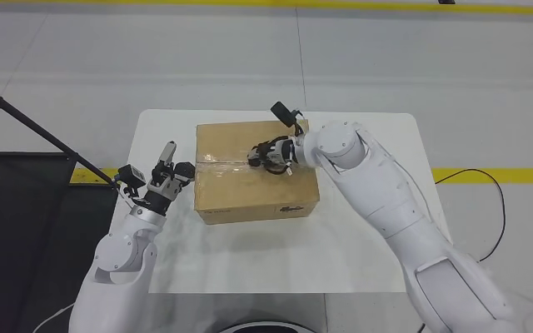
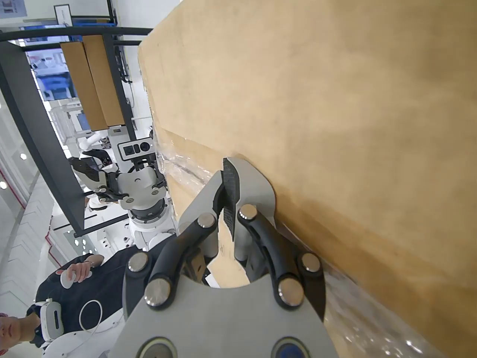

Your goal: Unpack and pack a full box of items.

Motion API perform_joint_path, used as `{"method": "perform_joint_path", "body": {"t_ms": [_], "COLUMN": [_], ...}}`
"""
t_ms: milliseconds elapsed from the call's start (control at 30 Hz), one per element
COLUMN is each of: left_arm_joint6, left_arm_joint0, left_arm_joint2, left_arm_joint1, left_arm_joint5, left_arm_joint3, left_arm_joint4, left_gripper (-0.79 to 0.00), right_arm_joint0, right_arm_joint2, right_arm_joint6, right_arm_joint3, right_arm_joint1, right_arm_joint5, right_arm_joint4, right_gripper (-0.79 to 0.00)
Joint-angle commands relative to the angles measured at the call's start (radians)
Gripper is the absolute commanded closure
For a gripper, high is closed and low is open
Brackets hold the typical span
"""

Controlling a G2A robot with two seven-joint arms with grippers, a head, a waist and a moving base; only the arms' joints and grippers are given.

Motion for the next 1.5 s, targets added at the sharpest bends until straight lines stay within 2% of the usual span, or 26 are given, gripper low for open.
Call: {"method": "perform_joint_path", "body": {"t_ms": [0, 200, 433, 667, 1033, 1267, 1467], "left_arm_joint6": [-0.001, -0.006, -0.008, -0.003, 0.002, 0.001, 0.003], "left_arm_joint0": [0.0, -0.005, -0.014, -0.028, -0.051, -0.049, -0.048], "left_arm_joint2": [0.0, -0.001, -0.005, -0.021, -0.04, -0.05, -0.051], "left_arm_joint1": [0.0, 0.002, 0.004, 0.007, 0.01, 0.012, 0.014], "left_arm_joint5": [-0.001, 0.002, 0.007, 0.016, 0.027, 0.026, 0.027], "left_arm_joint3": [0.001, 0.006, 0.011, 0.012, 0.01, 0.01, 0.008], "left_arm_joint4": [-0.001, -0.004, -0.009, -0.021, -0.039, -0.045, -0.044], "left_gripper": [-0.785, -0.785, -0.785, -0.785, -0.785, -0.785, -0.785], "right_arm_joint0": [0.014, 0.042, 0.023, -0.06, -0.296, -0.407, -0.464], "right_arm_joint2": [-0.019, -0.037, 0.003, 0.114, 0.378, 0.505, 0.567], "right_arm_joint6": [0.003, 0.012, 0.027, 0.0, 0.019, 0.002, -0.004], "right_arm_joint3": [0.021, 0.066, 0.052, -0.031, -0.266, -0.327, -0.343], "right_arm_joint1": [-0.013, -0.036, -0.021, 0.032, 0.136, 0.17, 0.186], "right_arm_joint5": [-0.014, -0.06, -0.1, -0.121, -0.104, -0.134, -0.158], "right_arm_joint4": [0.005, 0.017, 0.005, -0.037, -0.079, -0.04, -0.004], "right_gripper": [0.0, 0.0, 0.0, 0.0, 0.0, 0.0, 0.0]}}
